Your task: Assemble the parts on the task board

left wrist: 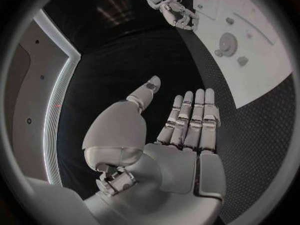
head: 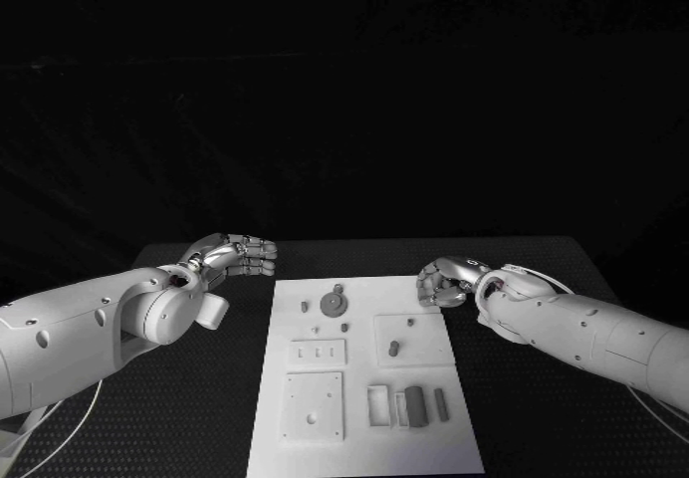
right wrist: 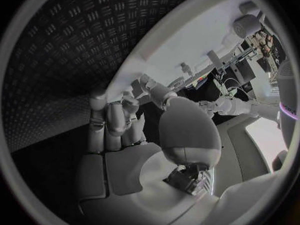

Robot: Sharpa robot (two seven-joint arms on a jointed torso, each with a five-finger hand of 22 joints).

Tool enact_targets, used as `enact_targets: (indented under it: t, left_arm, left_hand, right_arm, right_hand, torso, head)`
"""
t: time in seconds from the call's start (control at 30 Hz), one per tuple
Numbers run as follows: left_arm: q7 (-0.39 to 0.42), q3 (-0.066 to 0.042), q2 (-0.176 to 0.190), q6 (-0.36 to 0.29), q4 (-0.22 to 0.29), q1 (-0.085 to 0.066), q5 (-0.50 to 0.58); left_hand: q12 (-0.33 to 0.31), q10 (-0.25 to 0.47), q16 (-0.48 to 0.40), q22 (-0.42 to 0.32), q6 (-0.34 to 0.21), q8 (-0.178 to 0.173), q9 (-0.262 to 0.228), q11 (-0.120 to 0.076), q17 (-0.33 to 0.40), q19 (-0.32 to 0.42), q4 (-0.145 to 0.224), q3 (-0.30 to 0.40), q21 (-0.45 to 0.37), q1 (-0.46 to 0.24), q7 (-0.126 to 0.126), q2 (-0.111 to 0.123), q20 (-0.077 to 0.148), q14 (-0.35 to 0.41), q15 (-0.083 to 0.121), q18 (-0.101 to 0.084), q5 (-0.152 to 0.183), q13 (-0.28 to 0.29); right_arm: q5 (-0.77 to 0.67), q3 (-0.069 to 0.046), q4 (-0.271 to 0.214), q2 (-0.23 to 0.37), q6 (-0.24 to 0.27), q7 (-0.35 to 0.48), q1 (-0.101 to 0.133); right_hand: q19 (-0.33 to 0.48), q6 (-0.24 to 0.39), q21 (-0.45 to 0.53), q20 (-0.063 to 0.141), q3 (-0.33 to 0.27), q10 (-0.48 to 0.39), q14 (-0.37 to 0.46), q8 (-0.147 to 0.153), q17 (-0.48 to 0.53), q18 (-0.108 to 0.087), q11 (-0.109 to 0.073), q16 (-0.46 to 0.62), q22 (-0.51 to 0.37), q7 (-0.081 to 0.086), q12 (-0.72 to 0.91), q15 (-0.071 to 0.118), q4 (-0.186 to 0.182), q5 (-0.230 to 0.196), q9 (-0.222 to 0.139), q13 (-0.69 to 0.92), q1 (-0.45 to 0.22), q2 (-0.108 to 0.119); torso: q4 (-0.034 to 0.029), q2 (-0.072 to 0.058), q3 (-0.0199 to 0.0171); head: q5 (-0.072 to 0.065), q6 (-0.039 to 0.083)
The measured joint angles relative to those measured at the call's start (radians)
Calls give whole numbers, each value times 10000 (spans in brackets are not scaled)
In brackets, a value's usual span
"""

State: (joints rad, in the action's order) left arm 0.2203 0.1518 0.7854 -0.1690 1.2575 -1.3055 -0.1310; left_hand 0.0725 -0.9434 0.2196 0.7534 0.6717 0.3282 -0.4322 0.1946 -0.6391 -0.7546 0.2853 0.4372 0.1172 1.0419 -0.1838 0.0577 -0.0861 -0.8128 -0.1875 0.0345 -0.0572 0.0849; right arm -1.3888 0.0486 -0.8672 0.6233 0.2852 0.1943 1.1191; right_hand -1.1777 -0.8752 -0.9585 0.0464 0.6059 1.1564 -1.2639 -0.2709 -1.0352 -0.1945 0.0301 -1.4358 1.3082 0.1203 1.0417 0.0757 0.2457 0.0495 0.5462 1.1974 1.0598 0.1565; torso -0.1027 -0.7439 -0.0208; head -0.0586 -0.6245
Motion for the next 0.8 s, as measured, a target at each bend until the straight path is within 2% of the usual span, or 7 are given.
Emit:
enact_targets:
  t: [0.1,0.33,0.5,0.8]
  left_arm:
    - [-1,0,-2,2,1,0,-1]
    - [-1,-3,4,3,3,1,-2]
    - [-2,-3,4,5,3,1,-3]
    - [-9,-2,13,8,3,0,-4]
  left_hand:
    - [0,0,0,0,0,0,0,0,0,0,0,0,0,0,0,0,0,0,0,-43,0,0]
    - [0,0,0,-1,0,0,0,0,2,0,0,0,0,0,0,0,0,0,0,-44,0,0]
    - [0,0,0,-1,0,0,-1,0,3,0,0,0,0,0,0,0,0,0,0,-46,0,0]
    - [0,0,0,-1,0,0,9,0,4,0,0,0,0,0,0,0,0,0,0,-47,0,0]
  right_arm:
    - [3,-1,-20,4,-4,1,-4]
    - [9,-1,-95,0,-34,16,-18]
    - [15,-4,-81,-3,-48,24,-18]
    - [27,-6,-52,-10,-74,39,-18]
  right_hand:
    - [0,-21,0,0,0,0,-10,0,0,0,0,0,0,-20,0,10,0,0,1,-5,0,-78]
    - [0,-113,0,-1,-14,38,-43,-22,-82,0,-38,-45,0,-13,41,42,40,0,29,-20,0,-78]
    - [-53,-244,-40,20,-18,109,-133,-52,-213,0,-108,-107,0,-97,41,130,72,0,81,-32,17,-228]
    - [-59,-380,-76,20,-25,145,-188,-138,-242,0,-144,-145,0,-198,78,120,140,0,179,-59,-16,-359]
  torso:
    - [0,-1,1]
    - [4,-1,0]
    - [2,0,0]
    - [2,0,-8]
  head:
    - [-5,-3]
    - [-7,-11]
    - [-21,-19]
    - [-14,-26]
